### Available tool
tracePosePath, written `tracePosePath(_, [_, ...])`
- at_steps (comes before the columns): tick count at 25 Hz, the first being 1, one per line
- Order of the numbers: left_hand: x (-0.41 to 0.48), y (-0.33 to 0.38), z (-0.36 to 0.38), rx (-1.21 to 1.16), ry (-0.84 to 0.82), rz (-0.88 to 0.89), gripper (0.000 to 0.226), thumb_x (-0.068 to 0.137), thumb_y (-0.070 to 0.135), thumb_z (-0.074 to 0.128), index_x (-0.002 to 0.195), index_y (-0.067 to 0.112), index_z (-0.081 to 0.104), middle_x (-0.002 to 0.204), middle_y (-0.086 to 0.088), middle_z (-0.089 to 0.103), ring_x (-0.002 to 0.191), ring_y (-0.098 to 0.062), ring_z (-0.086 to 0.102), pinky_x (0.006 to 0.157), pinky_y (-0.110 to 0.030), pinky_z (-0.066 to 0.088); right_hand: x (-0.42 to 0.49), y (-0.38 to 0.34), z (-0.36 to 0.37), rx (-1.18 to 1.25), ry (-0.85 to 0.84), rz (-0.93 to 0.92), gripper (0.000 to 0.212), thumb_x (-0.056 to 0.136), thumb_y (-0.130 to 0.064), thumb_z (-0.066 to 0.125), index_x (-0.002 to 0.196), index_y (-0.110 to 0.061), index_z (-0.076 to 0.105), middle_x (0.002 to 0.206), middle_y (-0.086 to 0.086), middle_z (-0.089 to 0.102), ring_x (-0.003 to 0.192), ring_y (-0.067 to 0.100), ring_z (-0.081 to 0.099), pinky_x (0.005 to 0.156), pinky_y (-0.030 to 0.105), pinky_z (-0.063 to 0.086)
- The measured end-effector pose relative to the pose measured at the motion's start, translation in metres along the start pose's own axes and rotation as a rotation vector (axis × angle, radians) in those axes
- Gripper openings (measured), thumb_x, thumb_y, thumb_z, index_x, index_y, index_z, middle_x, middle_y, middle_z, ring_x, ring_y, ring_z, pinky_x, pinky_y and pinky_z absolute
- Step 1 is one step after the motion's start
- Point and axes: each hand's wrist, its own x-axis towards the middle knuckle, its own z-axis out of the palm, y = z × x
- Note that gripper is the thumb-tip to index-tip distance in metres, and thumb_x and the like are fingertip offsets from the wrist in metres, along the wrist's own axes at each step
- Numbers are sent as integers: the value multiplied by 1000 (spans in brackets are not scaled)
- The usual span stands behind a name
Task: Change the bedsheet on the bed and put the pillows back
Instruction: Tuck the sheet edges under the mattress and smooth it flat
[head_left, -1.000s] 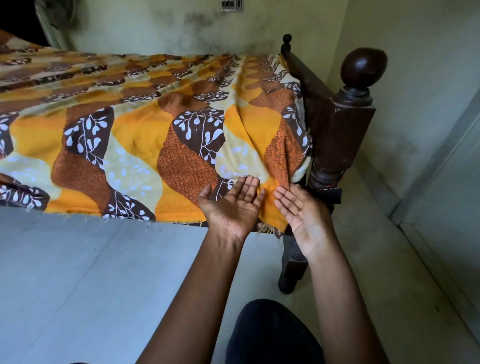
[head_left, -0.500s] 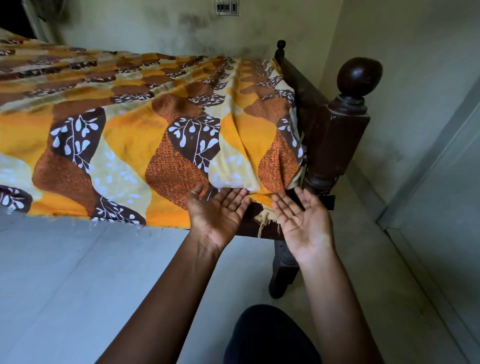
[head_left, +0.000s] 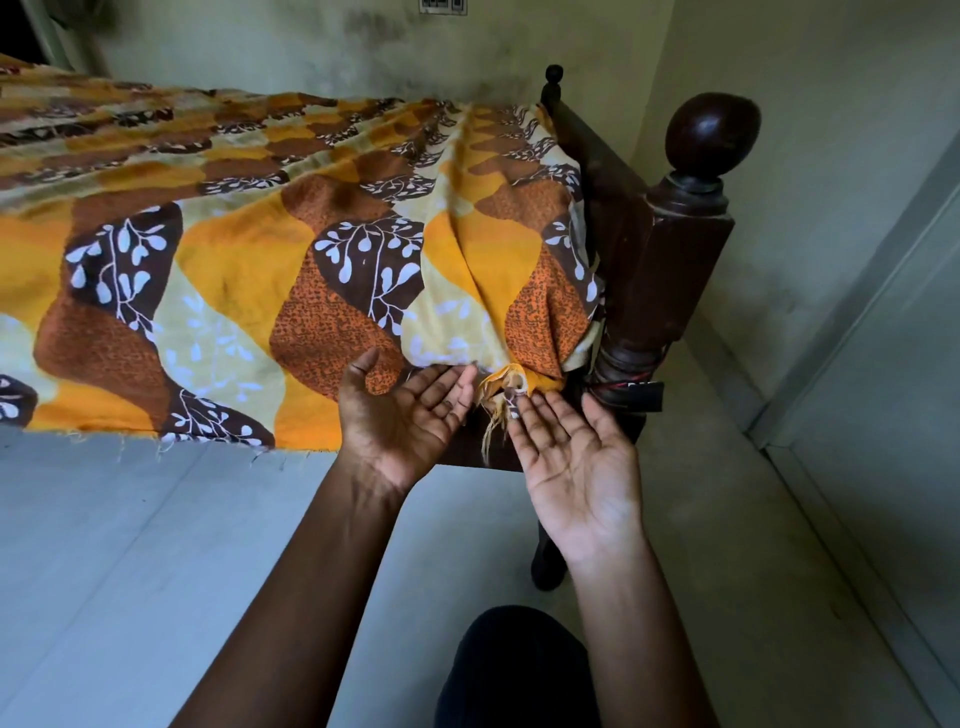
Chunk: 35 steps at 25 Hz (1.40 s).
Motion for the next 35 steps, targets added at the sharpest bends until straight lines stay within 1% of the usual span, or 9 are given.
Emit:
tracePosePath(4, [1,6,3,-45,-50,20,74,86,51,36,123,-12,42,127,-30,51,116,-37,53,86,-46,50,31,4,36,75,-2,-46,46,94,-23,32,133,-2,44,144,14,42,131,23,42,114,36,27])
tracePosePath(10, [3,-1,0,-88,-8,21,69,89,47,35,128,-10,40,129,-31,50,120,-39,50,103,-42,38,12,11,9,80,100,-58,40,99,-20,35,133,-2,45,135,13,51,126,24,49,102,38,42])
tracePosePath(14, [-3,6,-4,-38,130,61,50,94,31,35,119,-11,48,122,-28,55,112,-36,55,102,-40,41,-8,27,-15,55,39,-25,35,98,-13,34,126,-4,53,124,12,60,113,17,58,84,28,52])
tracePosePath(17, [-13,17,-14,-70,264,232,31,94,20,34,99,-3,54,108,-20,62,98,-29,61,99,-36,44,-3,39,-1,14,-50,22,33,97,-12,36,123,-4,55,120,11,63,110,16,60,84,27,51])
tracePosePath(20, [-18,23,-22,-99,365,398,26,94,14,30,96,4,54,104,-13,62,97,-24,63,88,-31,50,5,51,21,-81,-111,91,28,96,-13,41,116,-2,57,117,10,64,113,19,59,90,27,50])
tracePosePath(23, [-20,17,-22,-140,344,435,31,97,23,32,109,4,53,113,-14,59,114,-27,57,95,-32,47,20,52,39,-122,-101,87,19,96,-14,42,103,-4,57,101,8,61,102,17,58,95,30,45])
tracePosePath(28, [-8,9,-13,-286,184,346,73,93,57,27,137,0,32,134,-26,44,128,-37,42,112,-44,29,35,23,54,-147,-120,125,27,96,-21,41,98,2,55,97,14,56,100,23,55,102,35,42])
tracePosePath(32, [26,22,5,-351,50,344,82,84,73,17,125,8,43,115,-20,50,119,-35,45,111,-50,28,35,8,64,-206,-180,148,34,96,-22,38,98,6,56,109,20,57,112,27,53,103,36,41])
tracePosePath(35, [37,20,20,-366,117,349,73,90,65,22,135,10,41,134,-18,48,116,-31,50,104,-44,37,35,12,58,-186,-177,156,34,95,-21,38,101,7,56,112,21,56,117,29,52,105,38,40])
